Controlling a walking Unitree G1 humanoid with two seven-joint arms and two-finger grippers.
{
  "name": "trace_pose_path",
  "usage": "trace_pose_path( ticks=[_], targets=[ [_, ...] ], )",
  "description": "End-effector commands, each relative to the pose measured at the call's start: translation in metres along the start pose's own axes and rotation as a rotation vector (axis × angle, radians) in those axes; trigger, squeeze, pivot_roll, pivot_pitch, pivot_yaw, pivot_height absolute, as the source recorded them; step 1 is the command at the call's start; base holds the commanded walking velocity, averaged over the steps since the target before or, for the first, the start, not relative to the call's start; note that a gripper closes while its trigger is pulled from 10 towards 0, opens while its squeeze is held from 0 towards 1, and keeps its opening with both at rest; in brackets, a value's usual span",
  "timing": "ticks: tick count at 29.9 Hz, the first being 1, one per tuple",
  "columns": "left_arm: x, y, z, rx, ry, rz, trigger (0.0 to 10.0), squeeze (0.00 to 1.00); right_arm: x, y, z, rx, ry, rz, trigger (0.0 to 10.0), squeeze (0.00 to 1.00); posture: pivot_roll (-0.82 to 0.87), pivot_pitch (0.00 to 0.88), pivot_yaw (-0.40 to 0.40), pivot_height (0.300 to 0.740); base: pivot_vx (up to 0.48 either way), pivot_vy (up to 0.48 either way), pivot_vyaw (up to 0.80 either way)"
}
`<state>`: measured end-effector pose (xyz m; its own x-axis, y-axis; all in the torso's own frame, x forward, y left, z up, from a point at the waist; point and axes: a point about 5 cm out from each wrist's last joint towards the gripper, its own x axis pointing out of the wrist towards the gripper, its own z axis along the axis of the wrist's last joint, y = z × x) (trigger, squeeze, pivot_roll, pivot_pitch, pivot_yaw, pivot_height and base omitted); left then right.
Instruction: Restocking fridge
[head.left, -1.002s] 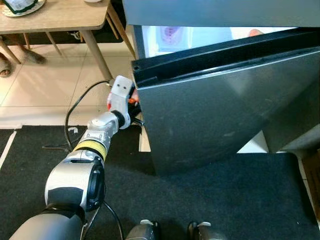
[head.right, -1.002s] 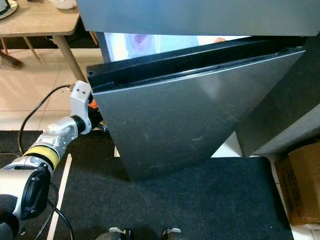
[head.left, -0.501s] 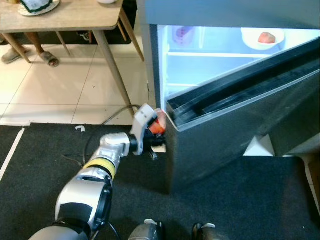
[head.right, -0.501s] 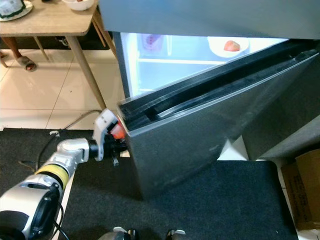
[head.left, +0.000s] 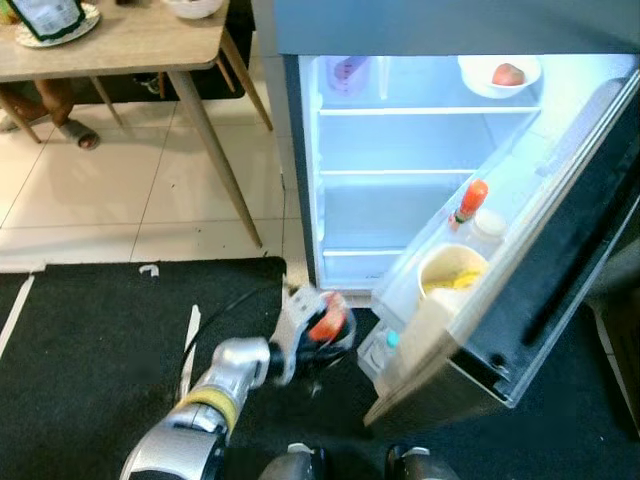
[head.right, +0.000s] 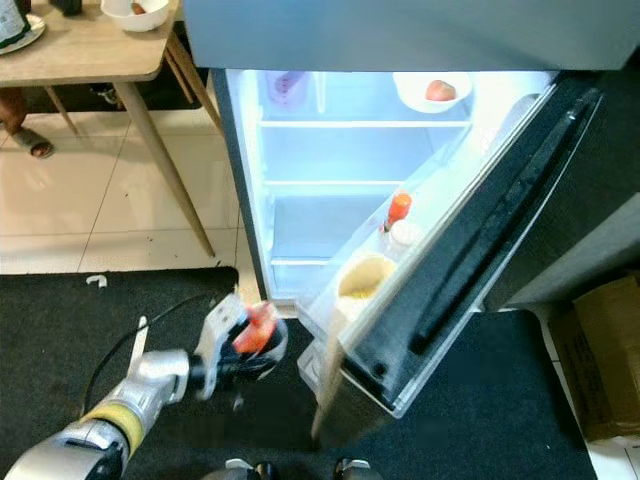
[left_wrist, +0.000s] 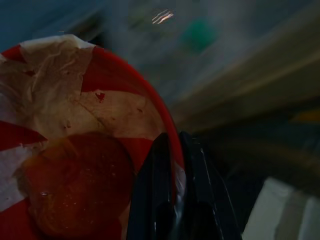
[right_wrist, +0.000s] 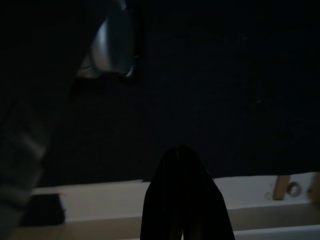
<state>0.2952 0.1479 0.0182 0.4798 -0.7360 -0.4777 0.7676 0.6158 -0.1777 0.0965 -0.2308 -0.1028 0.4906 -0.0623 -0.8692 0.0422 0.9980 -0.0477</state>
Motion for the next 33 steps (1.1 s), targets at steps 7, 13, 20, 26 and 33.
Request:
trace_pose_path(
  ticks=[7,13,20,26,33],
  targets=[
    [-0.039,0.008,-0.069,-0.114,0.155,0.300,10.0,0.00,-0.001,0.005,-0.011,-0.007,0.053,0.011,10.0,0.00,-0.12,0.237,0.045,0.740,0.000,0.000,0.00],
    [-0.060,0.003,-0.108,-0.195,0.270,0.467,10.0,0.00,-0.001,0.004,-0.010,-0.010,0.058,0.009,10.0,0.00,-0.11,0.222,0.044,0.740,0.000,0.000,0.00],
    [-0.086,-0.023,-0.164,-0.414,0.398,0.671,10.0,0.00,0.000,0.006,-0.012,0.000,0.105,-0.001,10.0,0.00,-0.10,0.184,0.034,0.740,0.000,0.000,0.00],
    [-0.095,-0.044,-0.188,-0.502,0.467,0.708,10.0,0.00,0.001,0.006,-0.010,-0.006,0.119,0.009,10.0,0.00,-0.09,0.175,0.028,0.740,0.000,0.000,-0.80],
    [-0.097,-0.058,-0.199,-0.526,0.502,0.708,10.0,0.00,0.002,0.006,-0.006,-0.015,0.121,0.014,10.0,0.00,-0.09,0.162,0.026,0.740,0.000,0.000,-0.80]
  ],
)
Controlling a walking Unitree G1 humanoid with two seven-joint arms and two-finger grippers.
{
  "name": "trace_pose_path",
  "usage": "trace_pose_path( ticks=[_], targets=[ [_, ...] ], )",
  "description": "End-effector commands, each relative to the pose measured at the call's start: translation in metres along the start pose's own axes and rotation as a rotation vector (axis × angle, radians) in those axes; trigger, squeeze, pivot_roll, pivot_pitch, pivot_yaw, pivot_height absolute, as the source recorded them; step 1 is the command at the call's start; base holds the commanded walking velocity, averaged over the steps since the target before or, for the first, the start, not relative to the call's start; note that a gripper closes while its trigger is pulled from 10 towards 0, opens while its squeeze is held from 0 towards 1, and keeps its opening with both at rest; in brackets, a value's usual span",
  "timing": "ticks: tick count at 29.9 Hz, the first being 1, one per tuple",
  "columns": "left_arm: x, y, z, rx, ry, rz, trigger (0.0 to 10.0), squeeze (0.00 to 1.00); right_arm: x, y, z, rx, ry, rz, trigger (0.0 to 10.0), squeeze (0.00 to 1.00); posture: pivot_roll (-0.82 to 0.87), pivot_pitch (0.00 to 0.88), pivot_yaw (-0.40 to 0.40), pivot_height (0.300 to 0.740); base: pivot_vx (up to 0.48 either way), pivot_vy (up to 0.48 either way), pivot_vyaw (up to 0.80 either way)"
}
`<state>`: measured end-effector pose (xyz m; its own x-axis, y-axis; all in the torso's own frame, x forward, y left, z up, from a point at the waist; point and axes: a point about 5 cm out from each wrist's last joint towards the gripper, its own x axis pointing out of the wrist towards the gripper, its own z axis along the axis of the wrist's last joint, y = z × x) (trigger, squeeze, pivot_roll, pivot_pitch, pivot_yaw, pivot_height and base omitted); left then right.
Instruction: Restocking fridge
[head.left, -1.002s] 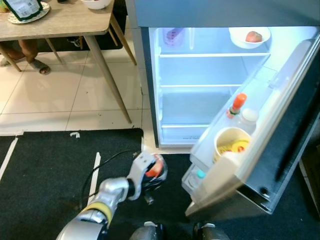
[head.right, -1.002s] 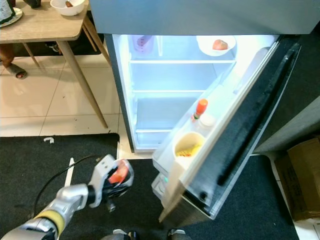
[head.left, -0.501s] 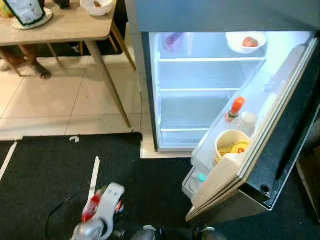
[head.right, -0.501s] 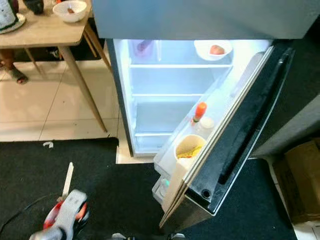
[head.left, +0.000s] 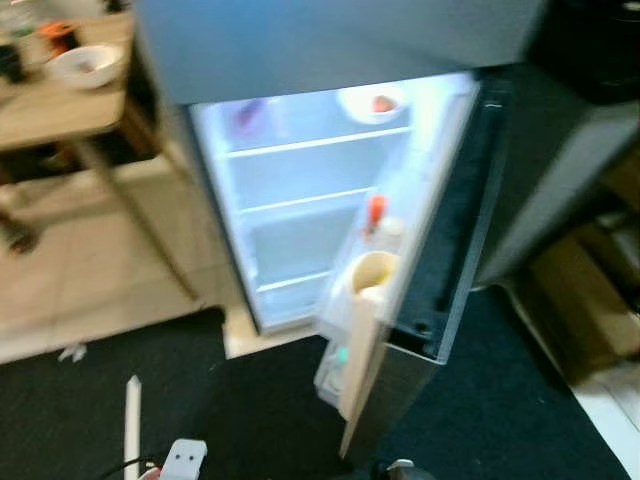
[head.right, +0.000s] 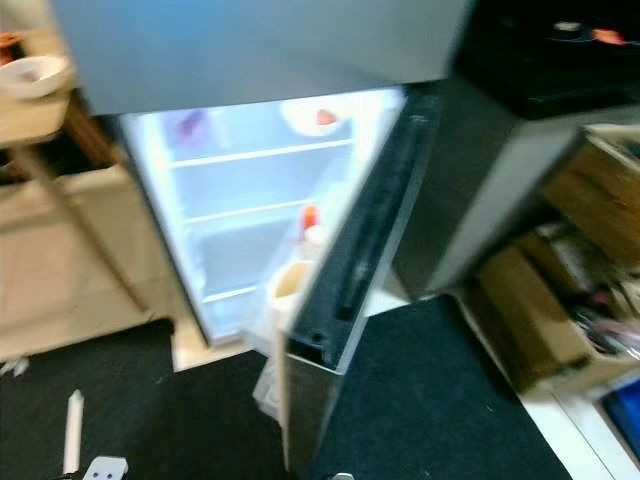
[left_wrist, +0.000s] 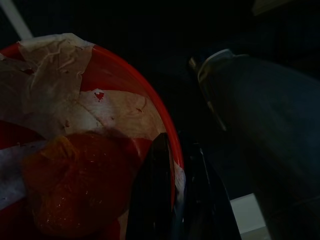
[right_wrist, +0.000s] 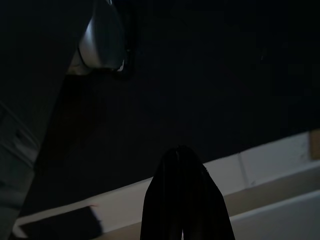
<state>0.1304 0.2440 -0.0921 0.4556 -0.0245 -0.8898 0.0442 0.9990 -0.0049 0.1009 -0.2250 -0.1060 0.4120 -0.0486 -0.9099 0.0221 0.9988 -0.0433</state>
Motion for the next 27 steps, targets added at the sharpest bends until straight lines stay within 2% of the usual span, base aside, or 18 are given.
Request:
trace_pose_path(
  ticks=[1,5,11,25,27],
  targets=[
    [0.000,-0.006,-0.012,-0.016,0.035,-0.001,10.0,0.00,-0.001,0.000,-0.009,0.001,0.034,0.001,10.0,0.00,-0.08,0.161,0.025,0.740,0.000,0.000,-0.80],
    [0.004,-0.015,-0.001,-0.017,0.009,-0.020,10.0,0.00,-0.001,0.000,-0.008,-0.004,0.042,0.009,10.0,0.00,-0.08,0.154,0.022,0.740,0.000,0.000,-0.80],
    [0.006,-0.017,0.009,0.018,-0.014,-0.032,10.0,0.00,-0.001,0.001,-0.008,-0.003,0.042,0.014,10.0,0.00,-0.08,0.150,0.021,0.740,0.000,0.000,-0.80],
    [0.007,-0.022,0.006,0.038,-0.005,-0.054,10.0,0.00,-0.001,0.003,-0.008,0.003,0.032,0.020,10.0,0.00,-0.08,0.149,0.022,0.740,0.000,0.000,-0.80],
    [0.006,-0.023,0.004,0.041,-0.002,-0.055,10.0,0.00,-0.001,0.002,-0.006,-0.018,0.022,0.012,10.0,0.00,-0.08,0.149,0.021,0.740,0.000,0.000,0.00]
  ],
)
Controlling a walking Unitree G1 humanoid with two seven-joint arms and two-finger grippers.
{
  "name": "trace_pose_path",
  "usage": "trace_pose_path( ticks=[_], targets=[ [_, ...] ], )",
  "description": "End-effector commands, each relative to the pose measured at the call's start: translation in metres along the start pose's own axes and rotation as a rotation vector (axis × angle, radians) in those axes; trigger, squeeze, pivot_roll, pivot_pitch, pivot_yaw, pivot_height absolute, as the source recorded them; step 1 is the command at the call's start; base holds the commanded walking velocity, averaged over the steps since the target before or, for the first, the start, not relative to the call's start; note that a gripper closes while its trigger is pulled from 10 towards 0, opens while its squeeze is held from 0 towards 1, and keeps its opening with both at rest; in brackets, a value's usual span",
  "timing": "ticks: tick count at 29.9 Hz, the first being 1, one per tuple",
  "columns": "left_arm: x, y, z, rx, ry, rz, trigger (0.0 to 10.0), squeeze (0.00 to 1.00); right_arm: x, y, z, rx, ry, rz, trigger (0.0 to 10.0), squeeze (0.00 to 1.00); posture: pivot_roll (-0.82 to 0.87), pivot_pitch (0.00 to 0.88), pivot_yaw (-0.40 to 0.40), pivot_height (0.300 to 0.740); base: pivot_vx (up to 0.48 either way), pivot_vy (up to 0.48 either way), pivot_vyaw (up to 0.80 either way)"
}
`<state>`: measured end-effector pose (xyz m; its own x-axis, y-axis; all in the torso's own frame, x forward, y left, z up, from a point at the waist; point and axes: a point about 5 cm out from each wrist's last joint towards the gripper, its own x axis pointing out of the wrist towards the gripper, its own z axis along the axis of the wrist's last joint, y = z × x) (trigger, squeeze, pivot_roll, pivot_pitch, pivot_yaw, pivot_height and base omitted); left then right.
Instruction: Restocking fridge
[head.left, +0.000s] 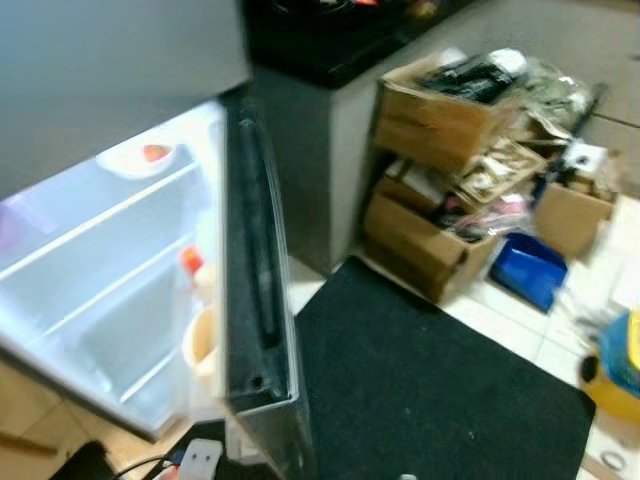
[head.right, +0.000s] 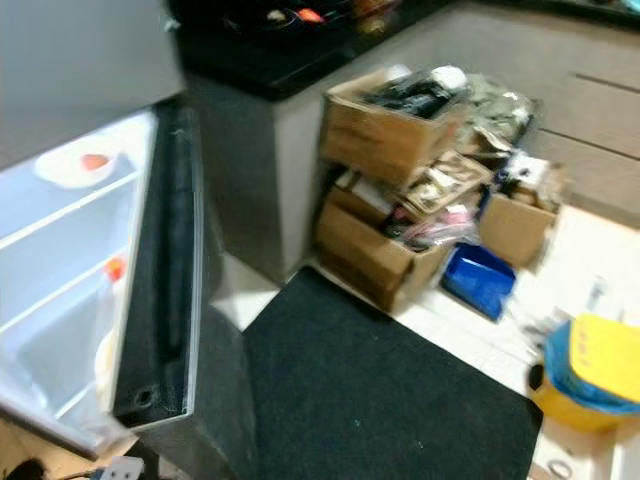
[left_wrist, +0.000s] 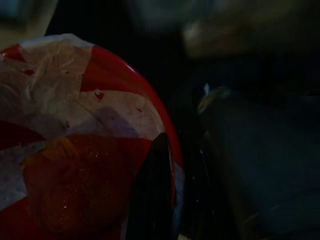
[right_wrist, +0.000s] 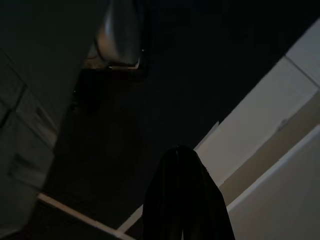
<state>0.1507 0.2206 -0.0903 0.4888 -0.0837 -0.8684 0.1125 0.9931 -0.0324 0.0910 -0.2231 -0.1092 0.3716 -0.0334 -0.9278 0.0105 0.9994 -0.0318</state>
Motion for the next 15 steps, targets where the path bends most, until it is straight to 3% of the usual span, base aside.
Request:
trace_pose_path(
  ticks=[1,5,15],
  targets=[
    [-0.002,-0.002,-0.016,-0.007,0.041,0.002,10.0,0.00,0.000,0.000,0.004,-0.007,-0.024,-0.004,10.0,0.00,-0.08,0.149,0.020,0.740,0.000,0.000,0.00],
    [-0.002,0.001,-0.014,-0.011,0.024,0.024,10.0,0.00,0.000,0.000,0.004,0.004,-0.028,-0.004,10.0,0.00,-0.08,0.149,0.020,0.740,0.000,0.000,0.00],
    [0.000,0.013,0.031,-0.122,-0.148,0.115,10.0,0.00,0.000,0.000,0.004,-0.001,-0.029,-0.003,10.0,0.00,-0.08,0.151,0.021,0.740,0.000,0.000,0.00]
  ],
)
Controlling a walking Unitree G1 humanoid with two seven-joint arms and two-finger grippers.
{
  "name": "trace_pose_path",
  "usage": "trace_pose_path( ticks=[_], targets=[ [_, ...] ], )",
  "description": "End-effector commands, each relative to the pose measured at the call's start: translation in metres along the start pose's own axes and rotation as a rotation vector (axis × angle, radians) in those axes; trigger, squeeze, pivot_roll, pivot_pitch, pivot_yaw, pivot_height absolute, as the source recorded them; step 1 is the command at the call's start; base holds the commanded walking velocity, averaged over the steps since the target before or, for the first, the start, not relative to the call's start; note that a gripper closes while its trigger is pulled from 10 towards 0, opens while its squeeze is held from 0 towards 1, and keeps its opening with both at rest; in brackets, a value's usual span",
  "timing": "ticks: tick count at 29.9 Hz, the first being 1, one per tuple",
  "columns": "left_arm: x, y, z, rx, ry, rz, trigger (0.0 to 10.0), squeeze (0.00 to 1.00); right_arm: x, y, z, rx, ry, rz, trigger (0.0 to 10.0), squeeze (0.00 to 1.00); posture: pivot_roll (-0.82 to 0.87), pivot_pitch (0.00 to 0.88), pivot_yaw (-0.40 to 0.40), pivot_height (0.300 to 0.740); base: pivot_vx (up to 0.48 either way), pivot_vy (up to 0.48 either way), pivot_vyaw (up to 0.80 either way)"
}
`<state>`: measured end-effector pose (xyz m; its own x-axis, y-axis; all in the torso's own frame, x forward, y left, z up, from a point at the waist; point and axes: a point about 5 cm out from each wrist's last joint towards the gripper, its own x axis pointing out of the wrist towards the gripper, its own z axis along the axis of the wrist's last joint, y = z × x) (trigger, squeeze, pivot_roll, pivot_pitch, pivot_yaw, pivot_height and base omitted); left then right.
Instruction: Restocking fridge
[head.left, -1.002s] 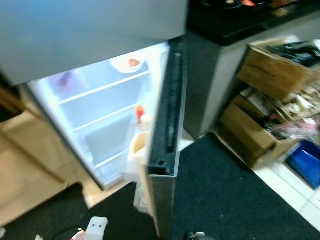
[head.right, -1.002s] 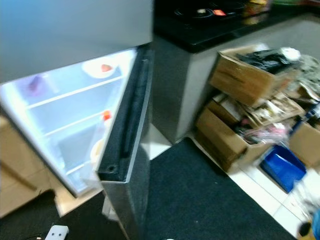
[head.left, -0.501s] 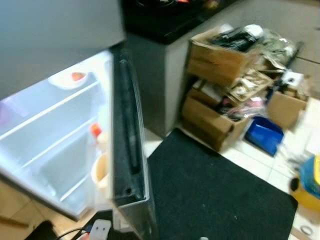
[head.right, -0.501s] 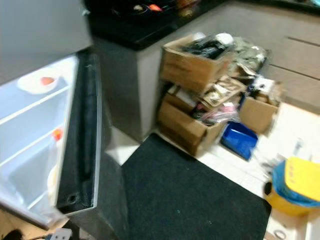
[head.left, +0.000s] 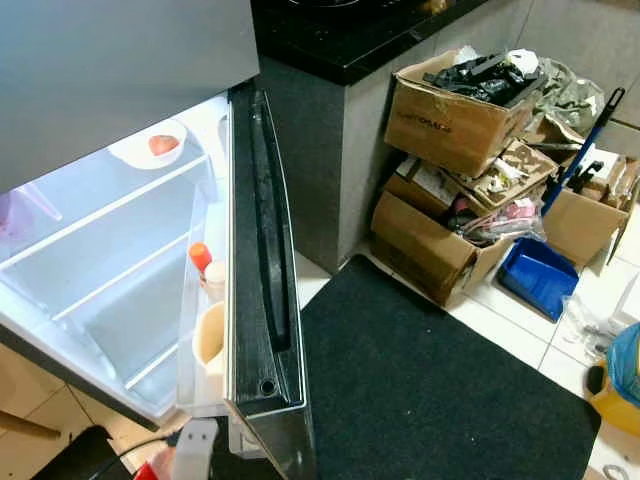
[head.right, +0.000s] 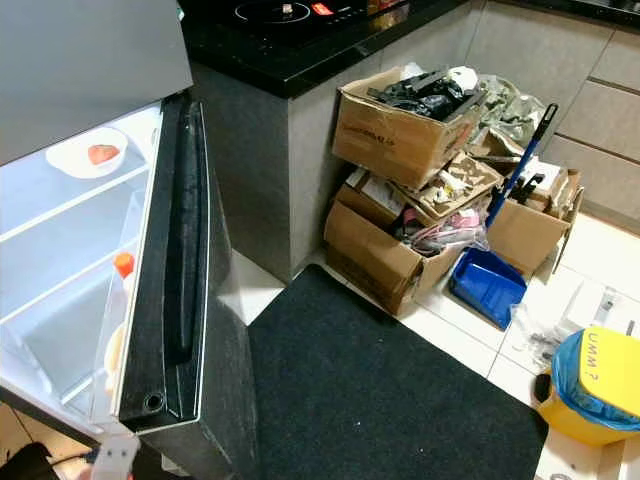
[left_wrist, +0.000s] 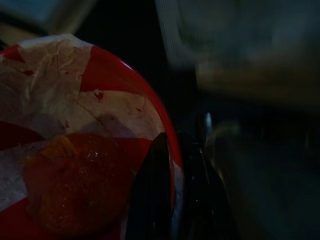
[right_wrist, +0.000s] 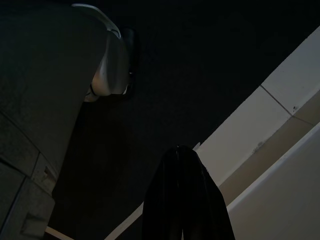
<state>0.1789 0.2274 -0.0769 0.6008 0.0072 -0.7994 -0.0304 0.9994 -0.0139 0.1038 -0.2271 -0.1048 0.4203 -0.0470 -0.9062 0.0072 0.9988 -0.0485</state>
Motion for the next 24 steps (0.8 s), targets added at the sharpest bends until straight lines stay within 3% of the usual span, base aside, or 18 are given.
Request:
trace_pose_path(
  ticks=[1,3,6,8,9,15,24],
  targets=[
    [0.000,0.003,0.004,-0.015,-0.028,0.023,10.0,0.00,-0.001,0.005,-0.009,0.008,0.024,0.011,10.0,0.00,-0.08,0.151,0.021,0.740,0.000,0.000,0.00],
    [0.000,0.009,0.011,-0.076,-0.061,0.061,10.0,0.00,-0.001,0.005,-0.010,0.008,0.024,0.011,10.0,0.00,-0.08,0.151,0.021,0.740,0.000,0.000,0.00],
    [0.000,0.013,0.018,-0.103,-0.087,0.083,10.0,0.00,-0.001,0.005,-0.010,0.007,0.024,0.010,10.0,0.00,-0.08,0.152,0.024,0.740,0.000,0.000,0.00],
    [0.000,0.021,0.039,-0.159,-0.166,0.115,10.0,0.00,-0.002,0.004,-0.011,0.006,0.027,0.008,10.0,0.00,-0.08,0.152,0.024,0.740,0.000,0.000,0.00],
    [-0.001,0.029,0.062,-0.180,-0.245,0.129,10.0,0.00,-0.002,0.003,-0.012,0.006,0.030,0.005,10.0,0.00,-0.08,0.152,0.024,0.740,0.000,0.000,0.00],
    [-0.004,0.036,0.093,-0.157,-0.340,0.131,10.0,0.00,-0.002,0.003,-0.013,0.006,0.030,0.003,10.0,0.00,-0.08,0.155,0.026,0.740,0.000,0.000,0.00],
    [-0.005,0.034,0.117,-0.154,-0.414,0.097,10.0,0.00,-0.002,0.005,-0.013,0.005,0.032,0.007,10.0,0.00,-0.08,0.156,0.027,0.740,0.000,0.000,0.00]
  ],
)
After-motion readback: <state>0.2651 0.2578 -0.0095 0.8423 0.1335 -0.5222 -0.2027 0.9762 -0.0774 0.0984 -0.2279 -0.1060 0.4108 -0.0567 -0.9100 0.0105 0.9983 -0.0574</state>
